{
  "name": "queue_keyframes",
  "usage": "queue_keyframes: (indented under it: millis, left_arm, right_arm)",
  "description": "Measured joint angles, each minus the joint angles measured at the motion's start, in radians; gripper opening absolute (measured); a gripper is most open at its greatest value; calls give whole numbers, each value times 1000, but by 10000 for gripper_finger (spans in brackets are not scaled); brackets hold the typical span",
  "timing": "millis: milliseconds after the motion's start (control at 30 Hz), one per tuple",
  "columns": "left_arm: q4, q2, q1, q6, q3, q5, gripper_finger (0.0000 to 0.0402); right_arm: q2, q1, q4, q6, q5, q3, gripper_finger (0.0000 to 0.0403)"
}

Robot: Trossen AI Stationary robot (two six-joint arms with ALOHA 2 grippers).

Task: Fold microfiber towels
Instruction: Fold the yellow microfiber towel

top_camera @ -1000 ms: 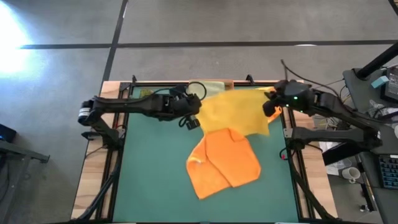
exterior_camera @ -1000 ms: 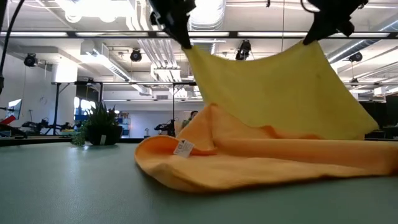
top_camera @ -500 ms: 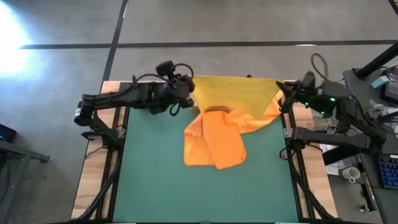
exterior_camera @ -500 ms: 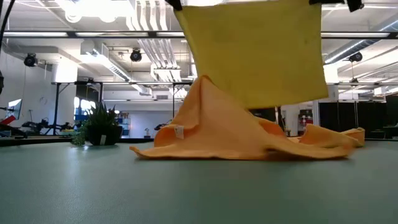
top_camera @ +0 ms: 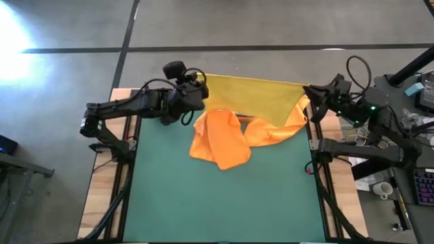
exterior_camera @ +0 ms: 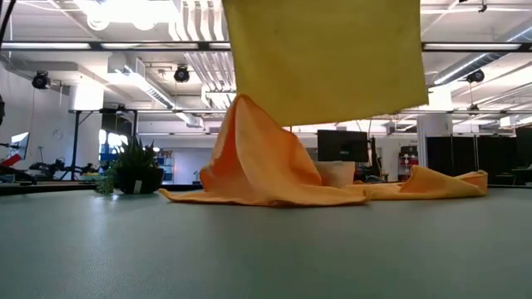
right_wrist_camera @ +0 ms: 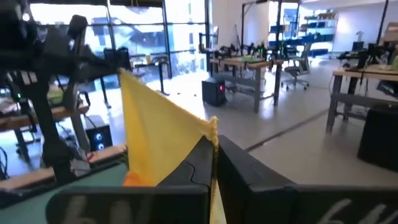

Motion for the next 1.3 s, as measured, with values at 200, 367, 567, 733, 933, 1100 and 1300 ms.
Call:
queue_keyframes:
  millis: [200,367,567,733,933,1100,1300]
  left_arm:
    - [50,1,-96,11,16,-92,0]
    - [52,-7,-114,69,56,-155,0]
    - [293,-8,-114,454,81,-335,0]
    - [431,-9,-117,563,78,-267,0]
    - [444,14,-117,581,70,-207,0]
    - [447,51,-117,583,70,-110,0]
    - [454,126,-116,583,71,-48,0]
  right_arm:
    - [3,0,-8,-13,-7,76,8]
    - [10,0,-16,-29,3,139,8]
    - [29,0,-2,-107,-3,199,8]
    - [50,0,-39,-88,-38,223,8]
    - [111,0,-117,-43,-134,212,8]
    - [176,0,-153,-13,-140,212,11]
    - [245,0,-158,-6,-233,212,51]
